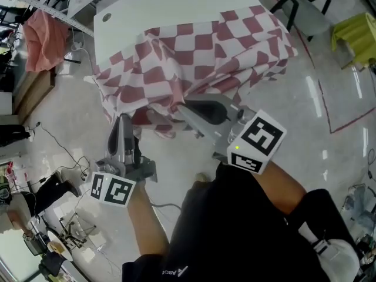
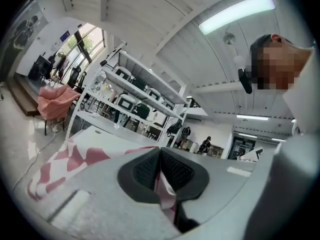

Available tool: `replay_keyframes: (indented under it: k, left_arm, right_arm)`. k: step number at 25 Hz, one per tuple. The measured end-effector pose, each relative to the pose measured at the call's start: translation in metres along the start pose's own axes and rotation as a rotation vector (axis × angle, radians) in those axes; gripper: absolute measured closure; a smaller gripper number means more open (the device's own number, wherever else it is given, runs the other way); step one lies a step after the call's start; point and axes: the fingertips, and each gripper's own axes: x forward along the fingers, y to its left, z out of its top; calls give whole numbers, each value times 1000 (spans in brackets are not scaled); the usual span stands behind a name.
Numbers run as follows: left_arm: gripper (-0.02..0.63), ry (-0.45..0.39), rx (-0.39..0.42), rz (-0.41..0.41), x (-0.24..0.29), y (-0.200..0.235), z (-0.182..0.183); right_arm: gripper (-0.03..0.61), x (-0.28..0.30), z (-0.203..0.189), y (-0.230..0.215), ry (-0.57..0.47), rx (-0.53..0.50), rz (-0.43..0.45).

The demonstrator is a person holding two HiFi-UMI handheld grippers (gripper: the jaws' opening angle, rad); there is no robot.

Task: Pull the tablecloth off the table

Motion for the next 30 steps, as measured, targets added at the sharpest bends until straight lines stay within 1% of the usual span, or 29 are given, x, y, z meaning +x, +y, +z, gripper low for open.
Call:
replay_keyframes:
  k: [4,6,10,13,15,18,21,25,30]
  left_arm:
    - [603,-59,9,-63,-83,-3,5]
    - [603,-85,10,-105,-130,-6,10]
    - [603,-117,9,-195,-225,-7,26]
    - [603,-127,1,-238,-274,-12,37]
    - [603,-136,1,-267,-298,-23,40]
    - [603,-150,3,-302,-326,-43,40]
    - [603,-164,-6,-313,-349,-57,36]
    - [603,-209,-4,-291,-369,-66,45]
    - [603,-270,-15,-231,-387,-75,52]
  right_arm:
    - [574,-6,-24,92,-56,-44,10]
    - [575,-11,-36,143,-87,-69,-2]
    - [575,-18,-57,234,-142,-89,-73]
    - [574,-29,-67,274,-154,-83,-129]
    - [575,-43,-74,295,-163,-68,-146]
    - [575,-65,-85,318,-190,-29,-148]
    - [575,-83,-92,334,-205,-17,-142]
    - [574,-108,-82,340,-219,-48,-148]
    - [575,-142,-59,339,-224,-134,-201]
